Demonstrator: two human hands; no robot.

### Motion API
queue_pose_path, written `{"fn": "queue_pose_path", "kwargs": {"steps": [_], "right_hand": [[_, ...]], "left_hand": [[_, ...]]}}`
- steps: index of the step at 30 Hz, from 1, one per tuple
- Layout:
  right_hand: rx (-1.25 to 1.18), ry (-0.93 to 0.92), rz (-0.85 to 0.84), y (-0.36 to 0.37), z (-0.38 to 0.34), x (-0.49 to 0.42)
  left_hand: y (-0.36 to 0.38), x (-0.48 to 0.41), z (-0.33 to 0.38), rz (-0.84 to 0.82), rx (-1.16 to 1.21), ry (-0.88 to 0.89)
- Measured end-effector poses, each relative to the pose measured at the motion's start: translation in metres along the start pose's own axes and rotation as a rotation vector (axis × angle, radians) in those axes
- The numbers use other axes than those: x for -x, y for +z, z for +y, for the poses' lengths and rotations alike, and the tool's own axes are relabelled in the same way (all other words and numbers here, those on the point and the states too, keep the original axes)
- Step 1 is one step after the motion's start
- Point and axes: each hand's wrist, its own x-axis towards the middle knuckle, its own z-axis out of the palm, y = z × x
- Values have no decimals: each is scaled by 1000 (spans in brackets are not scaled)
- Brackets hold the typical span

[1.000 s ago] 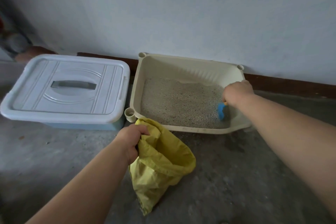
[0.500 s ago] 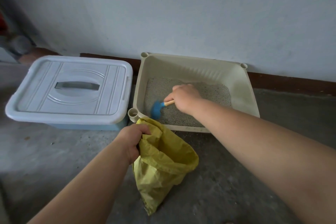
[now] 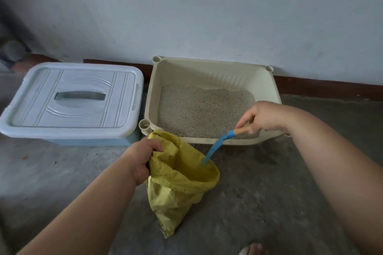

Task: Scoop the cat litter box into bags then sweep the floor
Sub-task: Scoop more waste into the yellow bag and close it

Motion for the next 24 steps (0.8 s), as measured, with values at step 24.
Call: {"fn": "queue_pose_path", "kwargs": {"steps": [24], "right_hand": [[-919, 394, -245, 183, -5, -42]], "left_hand": [[-18, 31, -15, -33, -150, -124]]}}
